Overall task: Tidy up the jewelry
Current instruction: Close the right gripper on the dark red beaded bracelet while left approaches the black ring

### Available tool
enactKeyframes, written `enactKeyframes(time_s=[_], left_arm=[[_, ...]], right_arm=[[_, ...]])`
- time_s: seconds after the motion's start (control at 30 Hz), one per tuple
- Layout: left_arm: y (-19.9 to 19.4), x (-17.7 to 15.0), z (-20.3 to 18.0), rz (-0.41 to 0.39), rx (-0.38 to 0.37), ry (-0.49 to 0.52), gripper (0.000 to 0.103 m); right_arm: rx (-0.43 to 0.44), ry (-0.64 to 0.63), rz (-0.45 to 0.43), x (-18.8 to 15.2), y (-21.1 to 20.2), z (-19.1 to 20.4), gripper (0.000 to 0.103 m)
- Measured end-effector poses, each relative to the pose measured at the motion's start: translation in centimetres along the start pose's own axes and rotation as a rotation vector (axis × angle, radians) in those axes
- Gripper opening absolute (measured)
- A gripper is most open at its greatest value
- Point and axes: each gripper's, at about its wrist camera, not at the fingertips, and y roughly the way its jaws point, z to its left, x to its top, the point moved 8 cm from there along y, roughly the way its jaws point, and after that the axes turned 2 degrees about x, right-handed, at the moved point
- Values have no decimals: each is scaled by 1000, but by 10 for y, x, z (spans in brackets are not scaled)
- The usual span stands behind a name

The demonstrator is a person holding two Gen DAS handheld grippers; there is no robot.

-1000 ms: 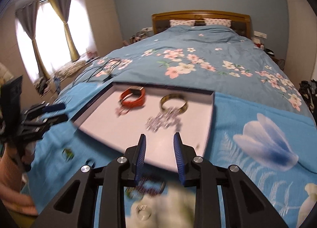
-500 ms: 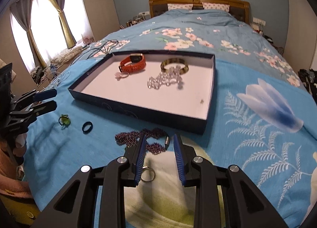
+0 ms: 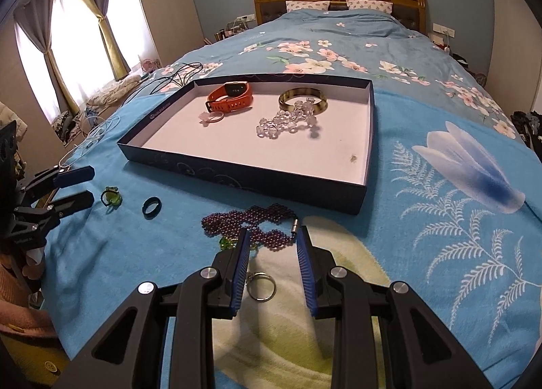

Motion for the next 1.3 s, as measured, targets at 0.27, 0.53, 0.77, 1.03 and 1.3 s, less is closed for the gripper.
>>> enactKeyframes(time_s=[0.27,0.53,0.77,1.03,1.3], left_arm=[[5,-1,-14,7,-14,37,58],[8,0,-17,9,-25,36,58],[11,2,-19,7,-33,28,58],[17,8,-25,11,-48,46,58],[30,14,-41,26,-67,87,58]], right_arm=[[-1,22,-7,-4,-5,-4,27],[-9,25,7,3,4,-8,27],[-14,13,36,7,15,-7,27],[-15,1,43,8,17,-6,16],[-2,15,32,7,16,-8,3]])
